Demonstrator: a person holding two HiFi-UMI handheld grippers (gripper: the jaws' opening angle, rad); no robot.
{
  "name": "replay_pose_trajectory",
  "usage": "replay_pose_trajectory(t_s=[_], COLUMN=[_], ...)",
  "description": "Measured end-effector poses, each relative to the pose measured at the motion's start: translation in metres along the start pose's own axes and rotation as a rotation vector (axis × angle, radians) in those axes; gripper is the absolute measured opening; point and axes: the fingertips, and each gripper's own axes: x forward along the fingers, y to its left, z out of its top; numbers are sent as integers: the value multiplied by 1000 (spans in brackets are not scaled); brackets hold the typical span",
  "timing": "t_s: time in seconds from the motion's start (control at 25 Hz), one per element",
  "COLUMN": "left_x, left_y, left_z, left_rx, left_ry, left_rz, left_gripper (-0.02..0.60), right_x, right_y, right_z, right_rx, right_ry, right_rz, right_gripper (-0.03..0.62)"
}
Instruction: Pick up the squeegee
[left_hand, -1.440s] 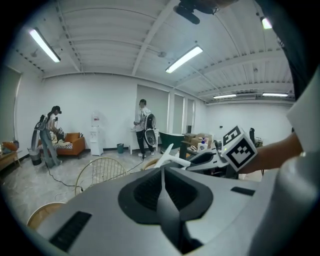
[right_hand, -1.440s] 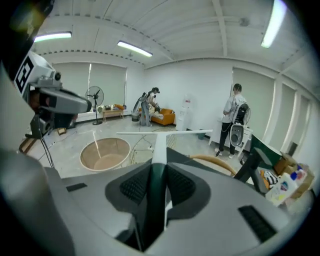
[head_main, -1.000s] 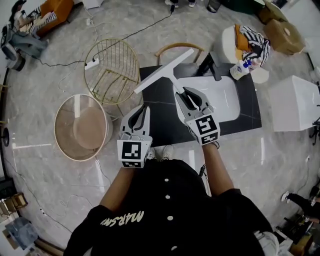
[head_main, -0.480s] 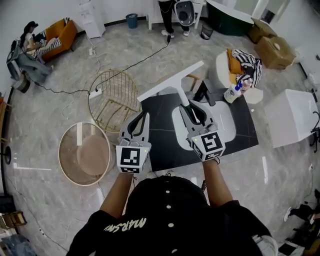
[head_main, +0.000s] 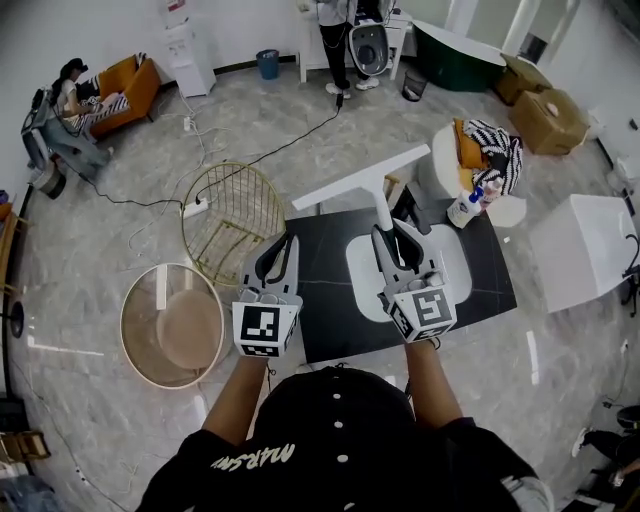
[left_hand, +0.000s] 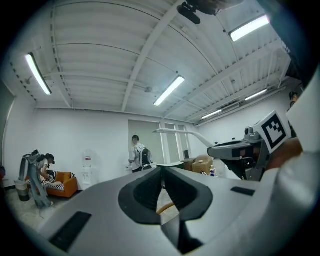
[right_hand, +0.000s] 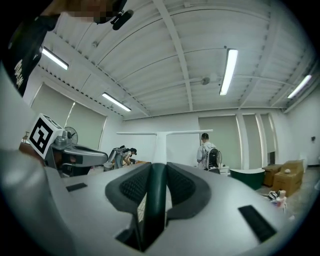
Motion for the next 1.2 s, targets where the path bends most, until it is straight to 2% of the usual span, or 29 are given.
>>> replay_pose_trajectory(t_s=[0.24,0.56,1.2], left_x=[-4,-14,-18], left_y=[2,-1,-6], left_z=[0,2,0], left_rx=[-5,-6,-5], left_ry=[-1,3,16], left_rz=[20,36,41], left_gripper=[25,23,24], right_x=[-6,-9,-11], right_y=[-10,-2,2], right_z=[6,9,8], right_rx=[4,4,-1], right_ry=[-41,-58,-43], right_rz=[-19,10,26], right_gripper=[87,87,87])
